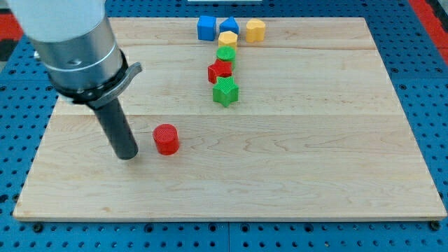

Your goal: Push the red circle below the green star

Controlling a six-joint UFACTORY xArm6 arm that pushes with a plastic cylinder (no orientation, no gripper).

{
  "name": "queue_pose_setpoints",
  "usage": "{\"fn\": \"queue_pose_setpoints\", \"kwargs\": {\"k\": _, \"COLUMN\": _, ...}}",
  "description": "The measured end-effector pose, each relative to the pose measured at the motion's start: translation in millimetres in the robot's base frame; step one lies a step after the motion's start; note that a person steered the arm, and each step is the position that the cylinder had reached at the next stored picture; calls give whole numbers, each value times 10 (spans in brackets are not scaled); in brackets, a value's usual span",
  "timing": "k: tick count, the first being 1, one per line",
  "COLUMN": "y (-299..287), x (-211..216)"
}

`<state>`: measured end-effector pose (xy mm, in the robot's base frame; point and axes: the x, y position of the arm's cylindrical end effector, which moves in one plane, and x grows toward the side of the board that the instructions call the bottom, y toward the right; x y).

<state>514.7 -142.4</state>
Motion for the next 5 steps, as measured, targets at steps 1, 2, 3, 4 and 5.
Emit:
{"fn": "queue_pose_setpoints", "kwargs": {"k": 1, "y": 376, "x": -45}}
{"fn": "queue_pose_setpoints", "kwargs": {"k": 2, "y": 858, "x": -131}}
{"fn": "queue_pose_setpoints", "kwargs": {"k": 3, "y": 1196, "x": -257}}
{"fn": "queue_pose_setpoints", "kwargs": {"k": 4, "y": 1412, "x": -399}}
{"fn": "queue_pose_setpoints", "kwargs": {"k": 5, "y": 1570, "x": -459}}
